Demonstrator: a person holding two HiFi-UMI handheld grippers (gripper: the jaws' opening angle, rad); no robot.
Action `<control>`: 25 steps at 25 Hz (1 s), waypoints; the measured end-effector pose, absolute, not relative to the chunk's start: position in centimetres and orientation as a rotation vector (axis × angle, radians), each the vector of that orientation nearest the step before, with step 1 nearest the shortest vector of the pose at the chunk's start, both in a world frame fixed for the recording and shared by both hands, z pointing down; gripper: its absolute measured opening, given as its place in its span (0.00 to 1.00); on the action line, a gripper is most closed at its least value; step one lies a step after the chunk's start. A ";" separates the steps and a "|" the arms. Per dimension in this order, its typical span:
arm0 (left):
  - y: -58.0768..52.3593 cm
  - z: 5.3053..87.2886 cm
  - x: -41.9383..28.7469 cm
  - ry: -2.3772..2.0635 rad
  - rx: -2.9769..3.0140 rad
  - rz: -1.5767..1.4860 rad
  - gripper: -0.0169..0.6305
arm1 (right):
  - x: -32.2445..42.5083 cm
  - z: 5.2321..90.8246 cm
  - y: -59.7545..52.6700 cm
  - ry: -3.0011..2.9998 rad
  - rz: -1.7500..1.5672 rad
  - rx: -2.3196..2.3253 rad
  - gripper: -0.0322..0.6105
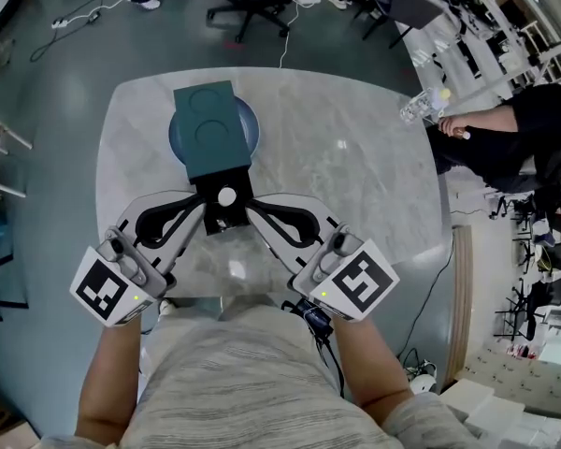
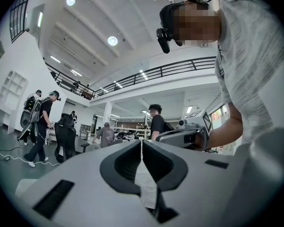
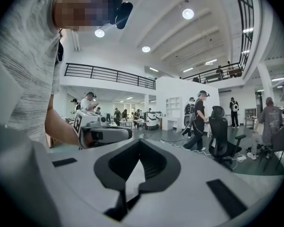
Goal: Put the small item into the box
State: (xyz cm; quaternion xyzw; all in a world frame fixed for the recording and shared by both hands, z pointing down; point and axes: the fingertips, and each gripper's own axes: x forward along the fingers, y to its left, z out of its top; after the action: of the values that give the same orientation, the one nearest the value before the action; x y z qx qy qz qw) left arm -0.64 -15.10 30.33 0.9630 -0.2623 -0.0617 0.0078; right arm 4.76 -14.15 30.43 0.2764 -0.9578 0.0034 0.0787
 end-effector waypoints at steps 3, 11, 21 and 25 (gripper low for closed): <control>-15.0 30.4 -0.7 -0.821 3.010 -0.193 0.06 | 4.7 30.4 -14.0 -2.865 0.006 0.822 0.08; -14.8 30.0 -0.7 -0.821 3.011 -0.189 0.06 | 4.3 29.8 -13.7 -2.886 0.039 0.814 0.08; -14.9 30.5 -0.6 -0.809 3.009 -0.178 0.06 | 4.3 30.3 -13.8 -2.873 0.029 0.802 0.08; -15.1 30.6 -0.6 -0.807 3.008 -0.177 0.06 | 4.1 30.0 -14.0 -2.891 0.040 0.805 0.08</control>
State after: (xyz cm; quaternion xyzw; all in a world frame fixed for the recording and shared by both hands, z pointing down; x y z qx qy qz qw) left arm -0.57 -15.07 30.58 0.9643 -0.2586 -0.0567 0.0110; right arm 4.10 -13.96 29.97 0.2677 -0.9608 0.0134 0.0703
